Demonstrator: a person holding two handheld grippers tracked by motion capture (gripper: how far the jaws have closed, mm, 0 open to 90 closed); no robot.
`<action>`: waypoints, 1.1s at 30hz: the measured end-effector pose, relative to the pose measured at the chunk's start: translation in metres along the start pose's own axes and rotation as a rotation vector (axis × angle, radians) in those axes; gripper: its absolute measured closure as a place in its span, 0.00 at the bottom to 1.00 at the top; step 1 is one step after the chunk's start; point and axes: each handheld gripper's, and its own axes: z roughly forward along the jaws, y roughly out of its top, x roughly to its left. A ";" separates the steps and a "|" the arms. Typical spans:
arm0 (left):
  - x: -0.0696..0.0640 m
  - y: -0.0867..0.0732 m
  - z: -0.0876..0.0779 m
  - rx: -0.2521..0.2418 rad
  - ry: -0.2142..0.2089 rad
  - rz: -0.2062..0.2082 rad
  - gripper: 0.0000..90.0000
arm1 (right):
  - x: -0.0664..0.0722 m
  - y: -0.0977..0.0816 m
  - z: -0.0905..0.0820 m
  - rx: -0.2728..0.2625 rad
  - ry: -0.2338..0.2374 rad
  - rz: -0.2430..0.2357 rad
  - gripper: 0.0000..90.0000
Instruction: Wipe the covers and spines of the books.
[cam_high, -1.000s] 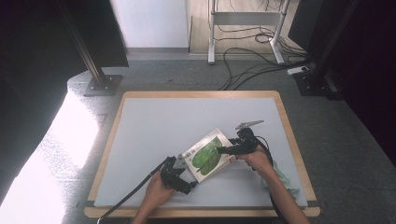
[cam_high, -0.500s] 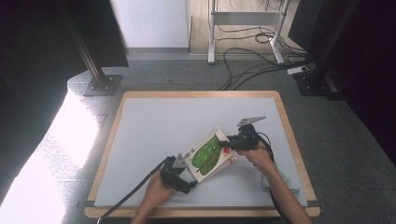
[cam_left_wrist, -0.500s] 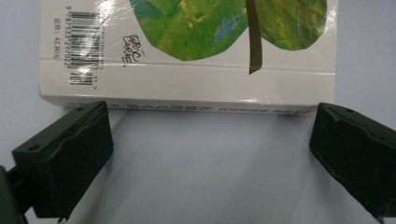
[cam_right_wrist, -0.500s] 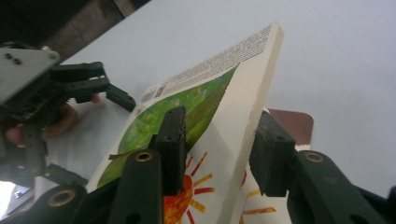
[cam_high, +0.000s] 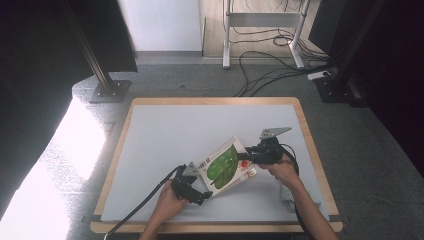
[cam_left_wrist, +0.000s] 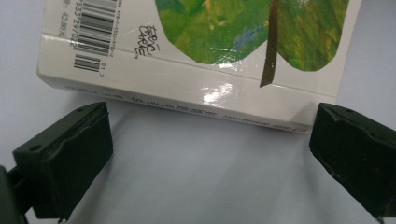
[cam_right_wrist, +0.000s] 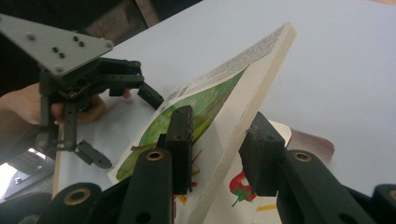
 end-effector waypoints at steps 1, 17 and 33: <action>0.001 0.000 0.000 0.000 -0.005 -0.002 0.00 | 0.001 0.000 -0.001 -0.004 0.004 -0.008 0.73; 0.011 0.012 0.005 -0.043 -0.076 -0.052 0.00 | 0.007 -0.004 -0.012 -0.008 0.040 -0.041 0.75; 0.002 0.024 -0.006 -0.063 0.017 -0.035 0.12 | -0.004 -0.015 -0.018 0.066 -0.002 0.037 0.68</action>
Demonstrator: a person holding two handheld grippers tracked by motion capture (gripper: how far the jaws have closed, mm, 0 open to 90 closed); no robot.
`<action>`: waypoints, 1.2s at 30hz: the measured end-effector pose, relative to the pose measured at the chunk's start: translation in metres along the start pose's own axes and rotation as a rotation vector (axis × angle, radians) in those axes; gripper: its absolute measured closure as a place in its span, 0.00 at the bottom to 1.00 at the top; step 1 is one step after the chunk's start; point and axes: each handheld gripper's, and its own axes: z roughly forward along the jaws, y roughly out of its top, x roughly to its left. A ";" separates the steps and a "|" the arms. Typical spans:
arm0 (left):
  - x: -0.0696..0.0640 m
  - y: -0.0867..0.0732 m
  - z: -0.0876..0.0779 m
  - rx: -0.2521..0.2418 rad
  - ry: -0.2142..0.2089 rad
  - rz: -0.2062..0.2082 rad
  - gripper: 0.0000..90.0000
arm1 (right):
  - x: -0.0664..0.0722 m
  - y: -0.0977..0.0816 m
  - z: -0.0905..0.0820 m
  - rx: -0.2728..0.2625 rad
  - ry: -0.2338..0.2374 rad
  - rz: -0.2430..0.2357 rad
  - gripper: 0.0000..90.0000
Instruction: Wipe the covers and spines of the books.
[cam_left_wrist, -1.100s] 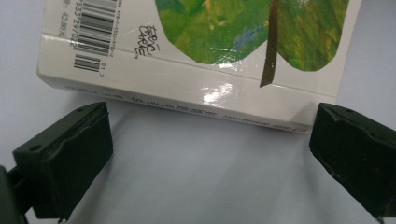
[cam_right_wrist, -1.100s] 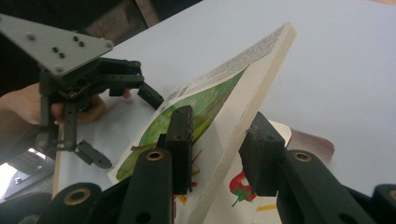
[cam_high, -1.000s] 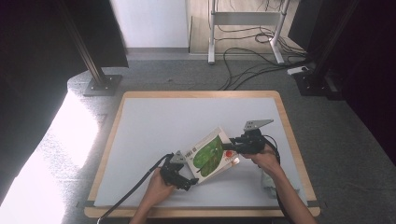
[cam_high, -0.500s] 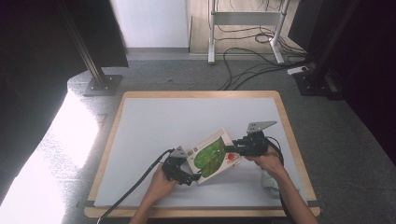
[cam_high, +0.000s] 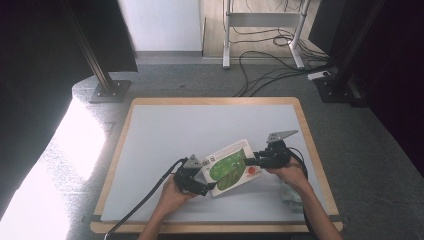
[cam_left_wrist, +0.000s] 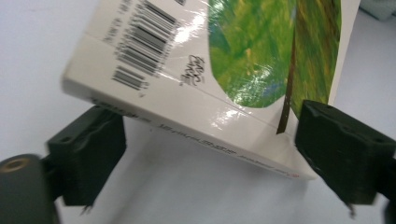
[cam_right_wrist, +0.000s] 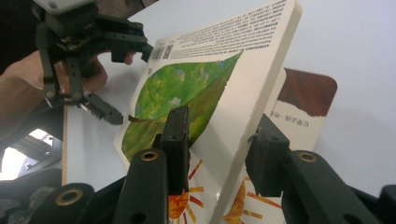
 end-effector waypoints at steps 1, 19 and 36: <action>0.000 0.000 -0.001 -0.001 0.007 0.001 0.16 | -0.001 -0.001 0.000 0.000 -0.003 0.000 0.68; 0.003 0.011 -0.029 -0.118 0.017 0.013 0.55 | 0.004 -0.007 0.014 0.054 -0.121 -0.060 0.62; 0.013 0.020 -0.048 -0.106 -0.050 0.157 0.78 | 0.010 -0.013 0.026 0.040 -0.171 -0.104 0.60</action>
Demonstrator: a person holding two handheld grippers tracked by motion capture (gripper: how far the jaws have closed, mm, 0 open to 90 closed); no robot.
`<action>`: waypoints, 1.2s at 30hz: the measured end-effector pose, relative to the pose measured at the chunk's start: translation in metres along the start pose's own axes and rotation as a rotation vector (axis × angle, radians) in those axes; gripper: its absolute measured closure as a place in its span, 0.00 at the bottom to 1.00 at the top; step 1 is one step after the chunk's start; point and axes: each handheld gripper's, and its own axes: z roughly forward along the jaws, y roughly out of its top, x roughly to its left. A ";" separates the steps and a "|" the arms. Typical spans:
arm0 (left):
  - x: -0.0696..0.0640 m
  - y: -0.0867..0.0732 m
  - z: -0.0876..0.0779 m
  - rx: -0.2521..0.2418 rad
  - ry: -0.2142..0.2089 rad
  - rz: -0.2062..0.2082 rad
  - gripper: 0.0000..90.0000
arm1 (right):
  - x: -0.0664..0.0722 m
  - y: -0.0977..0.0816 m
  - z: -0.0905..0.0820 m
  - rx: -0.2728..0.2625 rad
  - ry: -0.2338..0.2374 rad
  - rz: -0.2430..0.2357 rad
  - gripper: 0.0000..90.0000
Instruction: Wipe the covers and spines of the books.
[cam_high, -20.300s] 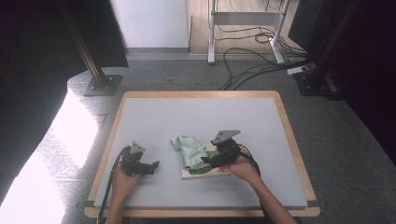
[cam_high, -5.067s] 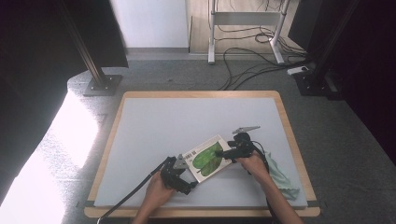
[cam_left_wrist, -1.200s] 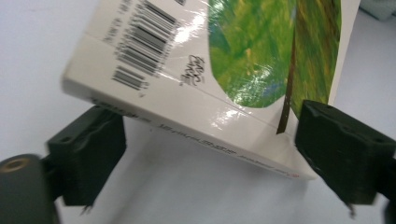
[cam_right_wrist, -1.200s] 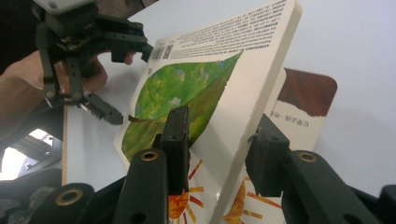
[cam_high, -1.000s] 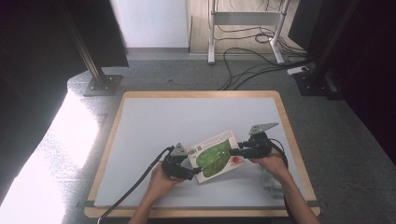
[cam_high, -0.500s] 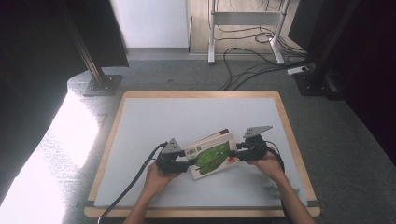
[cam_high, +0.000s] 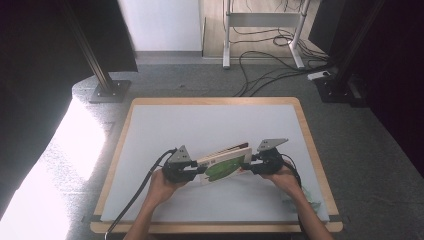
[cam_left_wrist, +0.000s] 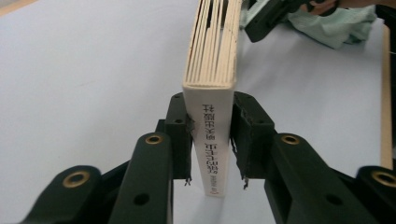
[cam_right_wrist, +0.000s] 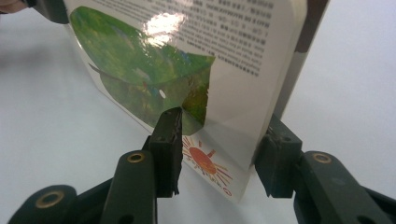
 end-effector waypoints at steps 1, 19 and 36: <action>0.002 0.000 0.000 -0.003 -0.015 0.003 0.79 | 0.000 0.000 0.000 -0.004 -0.002 0.002 0.59; 0.012 0.001 -0.010 0.003 -0.007 0.056 0.83 | -0.005 0.012 -0.009 -0.084 -0.092 0.000 0.39; 0.018 -0.001 -0.010 0.032 0.054 0.077 0.80 | -0.004 0.033 0.000 -0.092 -0.049 -0.011 0.56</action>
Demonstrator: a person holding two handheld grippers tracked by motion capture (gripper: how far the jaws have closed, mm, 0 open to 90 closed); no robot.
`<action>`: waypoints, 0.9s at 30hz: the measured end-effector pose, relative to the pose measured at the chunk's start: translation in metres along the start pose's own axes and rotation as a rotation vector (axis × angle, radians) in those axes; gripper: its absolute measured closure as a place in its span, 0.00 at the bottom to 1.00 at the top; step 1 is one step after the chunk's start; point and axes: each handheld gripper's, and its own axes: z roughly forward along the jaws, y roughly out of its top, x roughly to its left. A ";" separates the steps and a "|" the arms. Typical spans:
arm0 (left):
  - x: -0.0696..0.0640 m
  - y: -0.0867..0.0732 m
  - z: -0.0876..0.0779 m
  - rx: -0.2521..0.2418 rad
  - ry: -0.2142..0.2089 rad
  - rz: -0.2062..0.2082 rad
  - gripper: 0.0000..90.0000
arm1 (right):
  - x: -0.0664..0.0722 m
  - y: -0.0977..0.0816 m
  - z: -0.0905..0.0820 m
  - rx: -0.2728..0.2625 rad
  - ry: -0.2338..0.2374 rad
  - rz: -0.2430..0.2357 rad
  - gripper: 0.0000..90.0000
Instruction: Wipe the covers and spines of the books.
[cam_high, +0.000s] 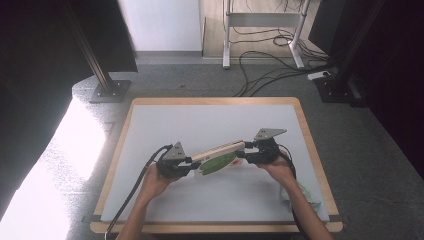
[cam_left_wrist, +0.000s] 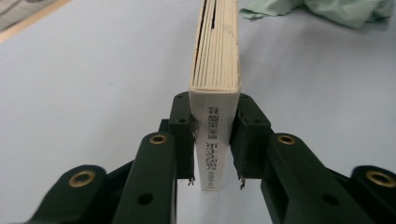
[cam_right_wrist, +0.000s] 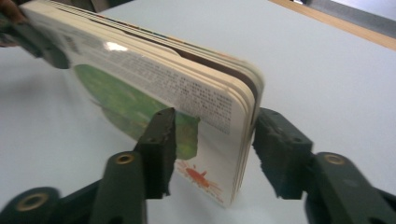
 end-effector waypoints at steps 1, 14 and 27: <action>0.001 0.000 0.000 0.000 0.005 0.008 0.79 | 0.000 -0.001 -0.002 -0.002 0.004 0.003 0.56; -0.003 0.000 -0.002 -0.021 0.049 -0.126 0.66 | 0.010 -0.006 -0.010 0.004 -0.007 -0.006 0.58; -0.021 -0.027 -0.001 -0.029 0.037 -0.334 0.47 | 0.023 -0.014 -0.020 0.019 0.001 0.019 0.54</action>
